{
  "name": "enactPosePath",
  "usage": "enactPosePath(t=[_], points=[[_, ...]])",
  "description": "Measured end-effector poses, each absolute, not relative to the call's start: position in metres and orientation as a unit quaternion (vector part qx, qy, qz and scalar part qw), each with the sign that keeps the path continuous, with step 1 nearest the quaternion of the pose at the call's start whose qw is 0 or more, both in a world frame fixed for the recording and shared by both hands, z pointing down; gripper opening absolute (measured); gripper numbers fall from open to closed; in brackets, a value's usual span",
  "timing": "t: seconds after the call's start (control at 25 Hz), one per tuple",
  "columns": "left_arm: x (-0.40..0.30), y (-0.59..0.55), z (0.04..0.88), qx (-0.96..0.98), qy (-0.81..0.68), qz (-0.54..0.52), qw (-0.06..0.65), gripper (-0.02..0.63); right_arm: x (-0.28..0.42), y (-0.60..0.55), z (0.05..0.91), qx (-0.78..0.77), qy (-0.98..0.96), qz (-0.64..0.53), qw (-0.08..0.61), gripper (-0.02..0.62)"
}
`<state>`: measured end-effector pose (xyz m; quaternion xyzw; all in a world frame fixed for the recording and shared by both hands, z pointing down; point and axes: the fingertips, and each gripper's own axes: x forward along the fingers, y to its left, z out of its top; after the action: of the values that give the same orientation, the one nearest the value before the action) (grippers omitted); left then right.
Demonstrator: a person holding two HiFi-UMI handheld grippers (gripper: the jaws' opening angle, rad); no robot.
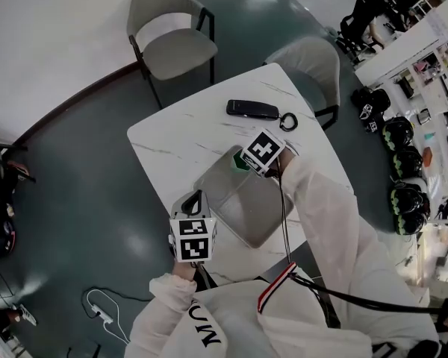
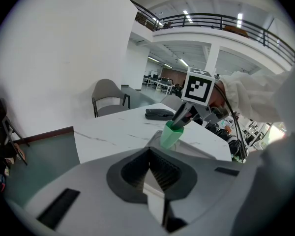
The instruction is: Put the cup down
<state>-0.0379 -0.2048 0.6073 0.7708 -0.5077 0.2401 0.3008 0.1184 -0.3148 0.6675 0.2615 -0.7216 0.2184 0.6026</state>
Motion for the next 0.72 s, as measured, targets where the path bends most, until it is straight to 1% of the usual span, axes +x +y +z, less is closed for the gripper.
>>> enactPosePath(t=[0.4,0.72], points=[[-0.039,-0.195,0.572,0.808,-0.476,0.246,0.247,0.009,0.111,-0.291,0.618,0.319,-0.745,0.181,0.557,0.166],[-0.054,-0.173,0.555,0.832,-0.447,0.242,0.223,0.009,0.092,-0.243,0.565,0.390,-0.768,0.188,0.472,0.164]])
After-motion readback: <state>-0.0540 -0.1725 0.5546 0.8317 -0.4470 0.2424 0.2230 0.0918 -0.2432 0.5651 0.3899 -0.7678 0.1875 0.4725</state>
